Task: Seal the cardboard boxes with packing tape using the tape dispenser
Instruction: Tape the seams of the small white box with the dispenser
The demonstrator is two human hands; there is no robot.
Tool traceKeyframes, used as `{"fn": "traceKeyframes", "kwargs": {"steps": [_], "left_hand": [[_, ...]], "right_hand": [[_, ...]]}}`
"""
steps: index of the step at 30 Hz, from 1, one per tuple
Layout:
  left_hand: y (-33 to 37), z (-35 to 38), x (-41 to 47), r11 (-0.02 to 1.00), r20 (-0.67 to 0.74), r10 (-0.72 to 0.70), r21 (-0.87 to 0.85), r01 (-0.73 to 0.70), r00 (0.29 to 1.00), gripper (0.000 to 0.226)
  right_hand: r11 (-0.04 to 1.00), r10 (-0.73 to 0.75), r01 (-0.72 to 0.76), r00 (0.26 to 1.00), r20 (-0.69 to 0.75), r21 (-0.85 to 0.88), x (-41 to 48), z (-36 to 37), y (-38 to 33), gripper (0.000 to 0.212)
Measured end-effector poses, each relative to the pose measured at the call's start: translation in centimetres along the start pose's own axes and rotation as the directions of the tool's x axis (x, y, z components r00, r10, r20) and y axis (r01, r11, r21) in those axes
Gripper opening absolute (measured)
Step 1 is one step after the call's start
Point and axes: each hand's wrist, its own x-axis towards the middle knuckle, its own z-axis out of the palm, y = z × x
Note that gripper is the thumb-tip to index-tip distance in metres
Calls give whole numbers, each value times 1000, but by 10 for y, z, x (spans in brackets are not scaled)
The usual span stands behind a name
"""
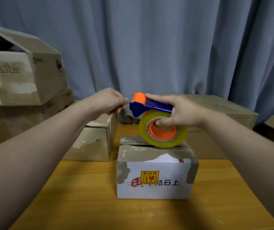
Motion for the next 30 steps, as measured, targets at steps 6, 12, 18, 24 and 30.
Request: {"fn": "traceKeyframes", "kwargs": {"steps": [6,12,18,24,30], "left_hand": [[-14,0,-21,973,-45,-40,-230,28,998,35],[-47,11,-37,959,-68,-169,-242,148,983,37],[-82,11,-48,911,-133,-355,-273,311,925,31],[-102,36,-48,922,-157,-372,-177,345,915,49],[-114,46,-46,909,-181,-396,-215,357,900,50]], "right_hand": [[975,48,-19,991,127,-221,0,-36,-25,81],[922,118,-55,982,144,-384,-16,-15,-14,83],[766,186,1,957,223,-643,-20,-18,-18,74],[704,193,114,919,343,-701,8,-5,-26,74],[738,262,65,890,374,-672,19,7,-20,75]]}}
